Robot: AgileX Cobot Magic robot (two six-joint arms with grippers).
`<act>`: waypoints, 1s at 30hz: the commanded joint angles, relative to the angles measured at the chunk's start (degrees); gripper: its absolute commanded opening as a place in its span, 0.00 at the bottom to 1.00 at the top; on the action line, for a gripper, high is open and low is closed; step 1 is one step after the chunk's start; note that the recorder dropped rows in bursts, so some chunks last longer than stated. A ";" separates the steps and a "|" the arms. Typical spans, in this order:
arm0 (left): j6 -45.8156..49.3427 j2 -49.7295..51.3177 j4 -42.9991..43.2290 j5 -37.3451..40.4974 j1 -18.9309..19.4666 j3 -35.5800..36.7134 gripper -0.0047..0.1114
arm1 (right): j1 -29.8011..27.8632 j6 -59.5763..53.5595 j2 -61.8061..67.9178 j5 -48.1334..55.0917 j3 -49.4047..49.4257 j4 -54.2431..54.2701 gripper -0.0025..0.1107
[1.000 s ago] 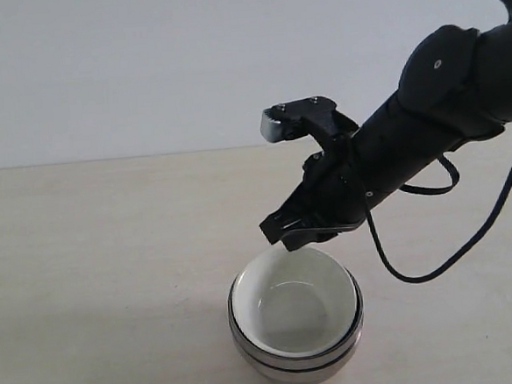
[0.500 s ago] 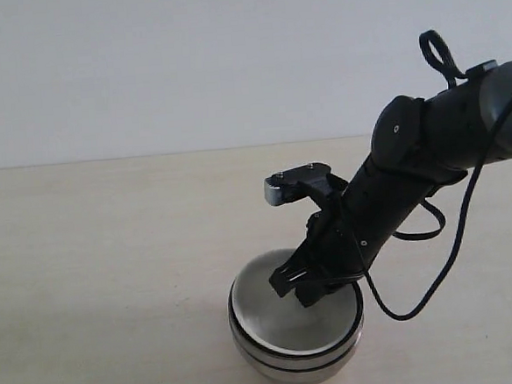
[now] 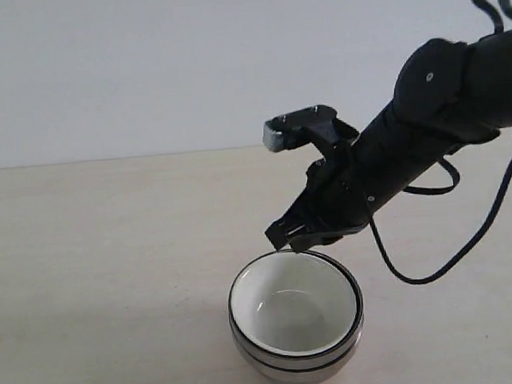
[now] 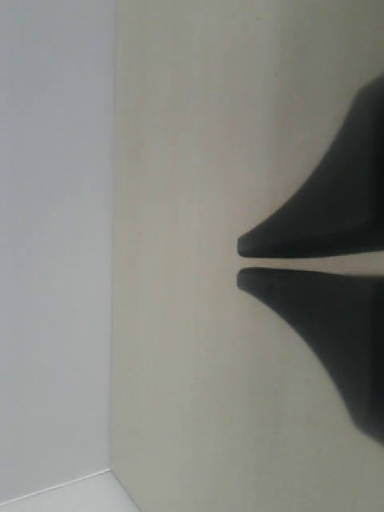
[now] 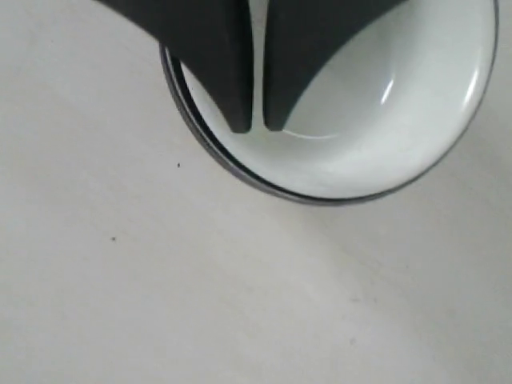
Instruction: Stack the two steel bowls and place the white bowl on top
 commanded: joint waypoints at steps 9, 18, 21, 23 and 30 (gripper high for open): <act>-0.04 -0.18 -0.24 0.03 0.14 0.23 0.08 | 0.02 -0.75 -13.95 -3.29 2.62 -1.68 0.02; -0.04 -0.18 -0.24 0.03 0.14 0.23 0.08 | 0.02 0.55 -27.26 -22.22 16.65 -2.18 0.02; -0.04 -0.18 -0.24 0.03 0.14 0.23 0.08 | 0.02 0.80 -33.34 -25.29 20.06 -1.17 0.02; -0.04 -0.18 -0.24 0.03 0.14 0.23 0.08 | 0.02 0.80 -37.29 -25.85 21.19 -0.87 0.02; -0.04 -0.18 -0.24 0.03 0.14 0.23 0.08 | 0.02 1.65 -54.89 -31.89 25.67 -0.61 0.02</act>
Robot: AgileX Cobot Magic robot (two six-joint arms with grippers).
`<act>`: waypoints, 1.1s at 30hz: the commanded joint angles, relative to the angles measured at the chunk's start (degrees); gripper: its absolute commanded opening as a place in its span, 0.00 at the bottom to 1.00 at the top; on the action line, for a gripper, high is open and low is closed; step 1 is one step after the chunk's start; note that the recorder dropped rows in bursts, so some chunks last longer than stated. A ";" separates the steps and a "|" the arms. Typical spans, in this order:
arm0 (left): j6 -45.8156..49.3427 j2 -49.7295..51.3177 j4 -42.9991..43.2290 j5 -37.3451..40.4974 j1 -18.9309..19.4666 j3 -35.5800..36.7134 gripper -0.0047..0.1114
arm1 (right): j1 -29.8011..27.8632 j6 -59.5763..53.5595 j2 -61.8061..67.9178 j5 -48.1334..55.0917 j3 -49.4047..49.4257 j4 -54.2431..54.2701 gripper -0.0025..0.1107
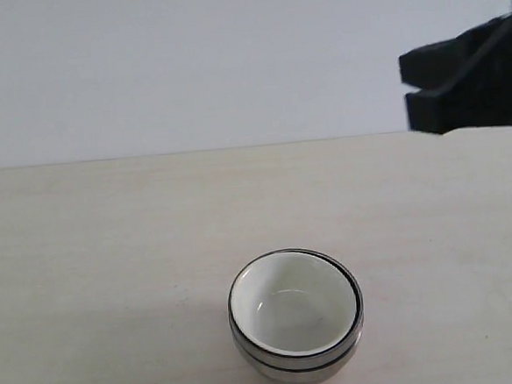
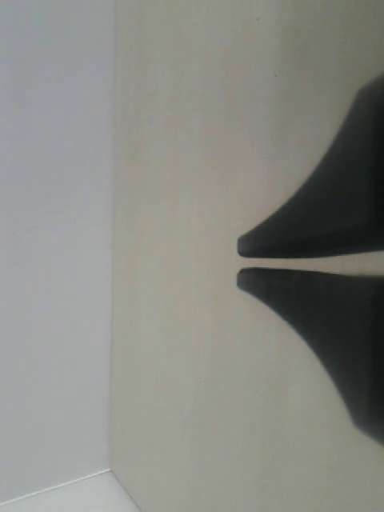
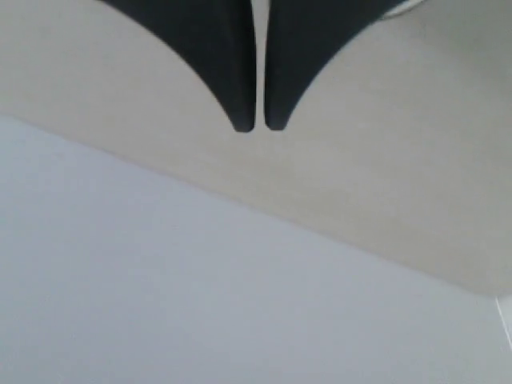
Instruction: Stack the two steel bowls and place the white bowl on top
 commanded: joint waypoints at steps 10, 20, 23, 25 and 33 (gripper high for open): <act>-0.04 -0.18 -0.24 0.03 0.14 0.23 0.08 | 0.02 2.07 -32.82 -3.82 7.12 0.43 0.02; -0.04 -0.18 -0.24 0.03 0.14 0.23 0.08 | 0.02 0.91 -49.43 -0.48 7.31 0.21 0.02; -0.04 -0.18 -0.24 0.03 0.14 0.23 0.08 | 0.02 0.91 -51.53 -0.07 7.31 0.21 0.02; -0.04 -0.18 -0.24 0.03 0.14 0.23 0.08 | 0.02 0.91 -53.04 0.71 7.31 -0.60 0.02; -0.04 -0.18 -0.24 0.03 0.14 0.23 0.08 | -13.94 2.21 -55.16 5.03 7.31 -1.30 0.02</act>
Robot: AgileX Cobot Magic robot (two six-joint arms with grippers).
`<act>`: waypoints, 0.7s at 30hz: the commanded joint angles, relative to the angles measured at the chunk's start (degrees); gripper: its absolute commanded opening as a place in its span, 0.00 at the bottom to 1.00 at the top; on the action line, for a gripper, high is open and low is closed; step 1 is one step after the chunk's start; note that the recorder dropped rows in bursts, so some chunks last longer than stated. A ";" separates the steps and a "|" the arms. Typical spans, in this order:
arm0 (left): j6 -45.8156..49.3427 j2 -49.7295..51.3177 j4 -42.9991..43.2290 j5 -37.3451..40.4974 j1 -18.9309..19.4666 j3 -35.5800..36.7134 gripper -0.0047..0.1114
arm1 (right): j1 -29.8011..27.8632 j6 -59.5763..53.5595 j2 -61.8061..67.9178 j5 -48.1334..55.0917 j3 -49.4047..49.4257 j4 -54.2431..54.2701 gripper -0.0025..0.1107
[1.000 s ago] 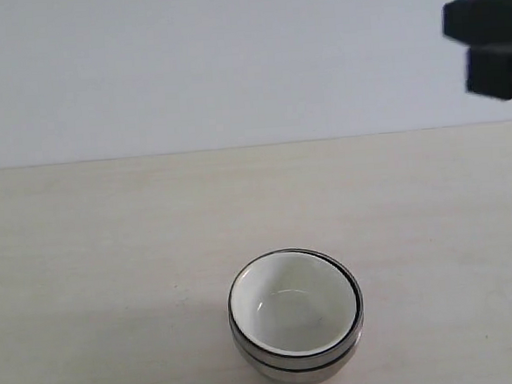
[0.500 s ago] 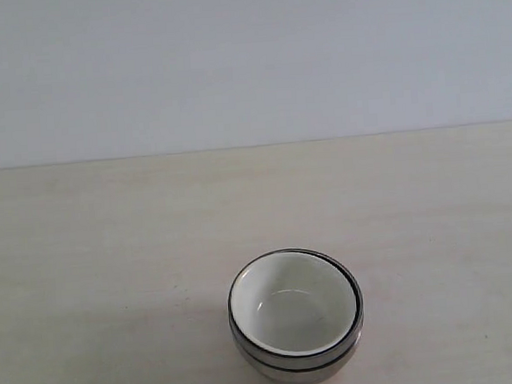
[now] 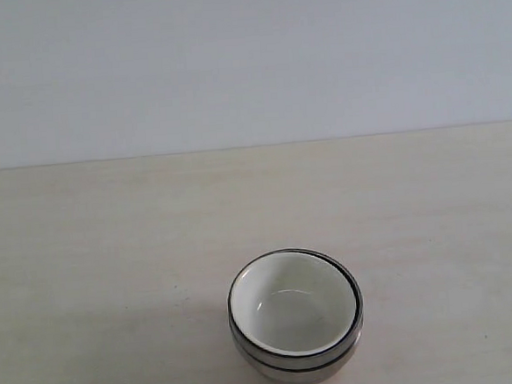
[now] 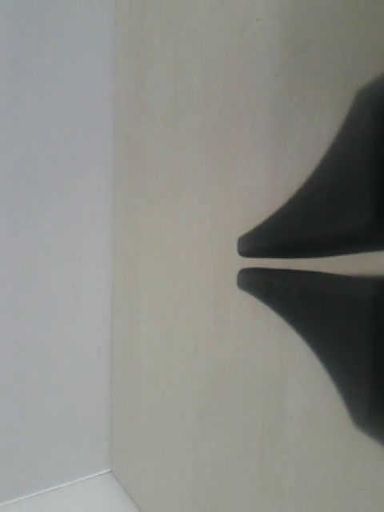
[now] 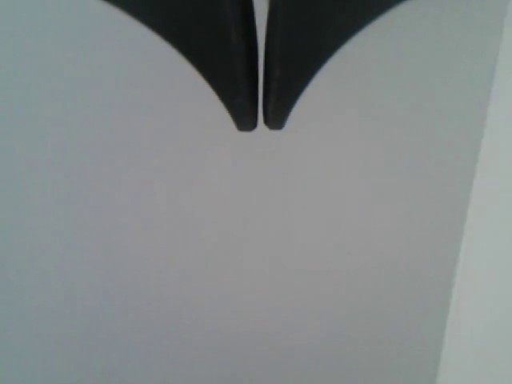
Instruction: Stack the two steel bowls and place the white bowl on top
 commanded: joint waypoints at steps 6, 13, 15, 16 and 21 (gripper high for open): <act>-0.04 -0.18 -0.24 0.03 0.14 0.23 0.08 | -26.81 3.12 -0.26 7.08 0.28 3.29 0.02; -0.04 -0.18 -0.24 0.03 0.14 0.23 0.08 | -26.81 3.18 -0.26 9.01 1.55 3.68 0.02; -0.04 -0.18 -0.24 0.03 0.14 0.23 0.08 | -26.81 3.44 -0.26 11.75 1.55 3.68 0.02; -0.04 -0.18 -0.24 0.03 0.14 0.23 0.08 | -26.81 3.44 -0.26 12.42 1.55 3.68 0.02; -0.04 -0.18 -0.24 0.03 0.14 0.23 0.08 | -26.81 3.44 -0.26 13.32 1.55 3.68 0.02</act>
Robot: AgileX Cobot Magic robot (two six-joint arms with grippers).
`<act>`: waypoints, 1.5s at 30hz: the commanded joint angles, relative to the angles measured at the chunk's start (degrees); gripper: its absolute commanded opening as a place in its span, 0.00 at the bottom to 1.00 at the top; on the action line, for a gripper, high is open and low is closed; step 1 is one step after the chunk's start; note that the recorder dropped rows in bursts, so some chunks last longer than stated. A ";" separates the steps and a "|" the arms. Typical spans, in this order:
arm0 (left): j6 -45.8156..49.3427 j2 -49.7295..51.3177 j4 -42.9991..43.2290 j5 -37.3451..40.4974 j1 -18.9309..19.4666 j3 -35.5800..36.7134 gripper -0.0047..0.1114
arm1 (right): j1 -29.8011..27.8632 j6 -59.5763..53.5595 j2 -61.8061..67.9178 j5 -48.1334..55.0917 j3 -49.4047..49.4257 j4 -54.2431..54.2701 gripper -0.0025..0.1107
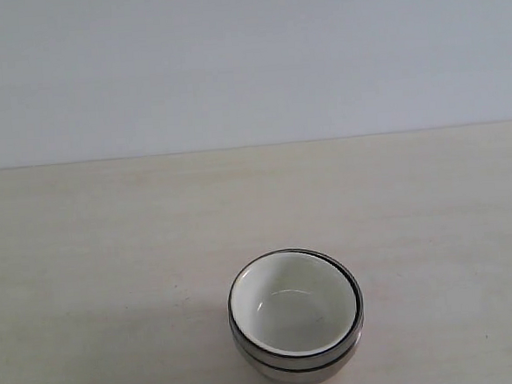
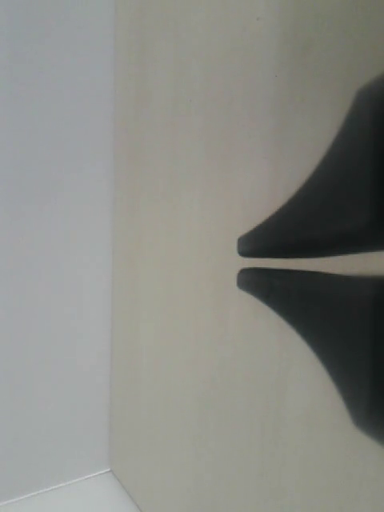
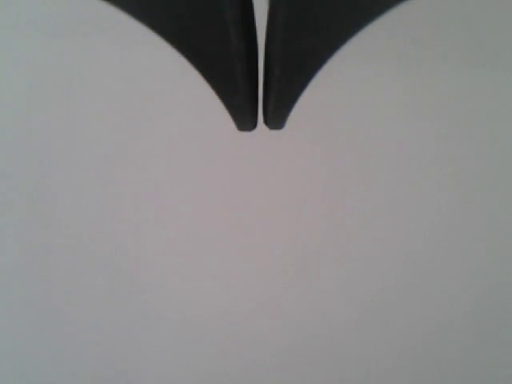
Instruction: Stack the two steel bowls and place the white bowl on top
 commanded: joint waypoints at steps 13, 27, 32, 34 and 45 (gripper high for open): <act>-0.04 -0.18 -0.24 0.03 0.14 0.23 0.08 | -0.23 0.07 -0.26 0.72 0.34 0.16 0.02; -0.04 -0.18 -0.24 0.03 0.14 0.23 0.08 | -0.23 0.10 -0.26 1.00 0.34 0.16 0.02; -0.04 -0.18 -0.24 0.03 0.14 0.23 0.08 | -0.23 -0.06 -0.26 0.74 0.34 -0.20 0.02; -0.04 -0.18 -0.24 0.03 0.14 0.23 0.08 | -0.23 0.07 -0.26 0.74 0.34 -0.45 0.02; -0.04 -0.18 -0.24 0.03 0.14 0.23 0.08 | -0.23 25.08 -0.26 -13.86 12.33 -13.58 0.02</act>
